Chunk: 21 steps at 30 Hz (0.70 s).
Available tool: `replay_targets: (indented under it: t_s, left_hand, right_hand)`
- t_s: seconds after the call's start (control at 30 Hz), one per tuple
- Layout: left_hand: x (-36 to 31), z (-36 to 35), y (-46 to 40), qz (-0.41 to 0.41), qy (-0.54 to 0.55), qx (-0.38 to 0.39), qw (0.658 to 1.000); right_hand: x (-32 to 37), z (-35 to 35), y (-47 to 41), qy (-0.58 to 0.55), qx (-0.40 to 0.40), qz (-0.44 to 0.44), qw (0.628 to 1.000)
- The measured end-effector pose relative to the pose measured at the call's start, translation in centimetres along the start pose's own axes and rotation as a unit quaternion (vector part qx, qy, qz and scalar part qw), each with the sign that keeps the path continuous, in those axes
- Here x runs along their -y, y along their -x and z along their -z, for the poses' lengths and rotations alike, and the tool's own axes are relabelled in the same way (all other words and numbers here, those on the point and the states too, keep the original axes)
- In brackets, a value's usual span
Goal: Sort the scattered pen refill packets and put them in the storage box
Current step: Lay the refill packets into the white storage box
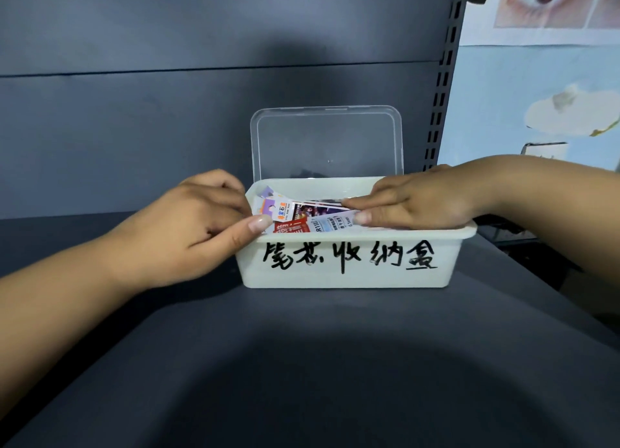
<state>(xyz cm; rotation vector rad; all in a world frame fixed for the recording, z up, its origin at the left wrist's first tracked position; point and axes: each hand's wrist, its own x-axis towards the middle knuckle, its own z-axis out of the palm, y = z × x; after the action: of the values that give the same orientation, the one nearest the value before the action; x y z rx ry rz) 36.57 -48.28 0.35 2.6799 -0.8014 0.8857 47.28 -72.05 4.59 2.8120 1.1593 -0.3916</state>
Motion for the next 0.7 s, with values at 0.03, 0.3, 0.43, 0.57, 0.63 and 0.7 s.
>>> replay_targets:
  t_s: [0.03,0.3,0.43,0.57,0.63,0.7]
  left_hand:
    - [0.0,0.1,0.0,-0.004,0.001,-0.008,1.0]
    - [0.5,0.0,0.1,-0.037,-0.001,0.004,0.999]
    - [0.6,0.0,0.4,0.003,0.05,-0.007,0.999]
    - [0.3,0.1,0.6,0.061,0.126,-0.033,0.99]
    - [0.3,0.0,0.5,0.069,0.149,-0.037,0.986]
    - [0.6,0.0,0.4,0.068,0.146,-0.043,0.986]
  right_hand:
    - [-0.3,-0.1,0.2,-0.041,-0.017,0.007,0.999]
    - [-1.9,-0.6,0.2,-0.101,-0.084,0.031,0.991]
    - [-1.7,-0.7,-0.5,-0.143,-0.109,0.066,0.981]
    - [-1.9,-0.9,-0.1,-0.107,-0.216,0.119,0.963]
    - [-2.3,-1.1,0.5,-0.138,-0.233,0.132,0.953]
    - [-2.9,-1.3,1.1,-0.142,-0.237,0.153,0.949]
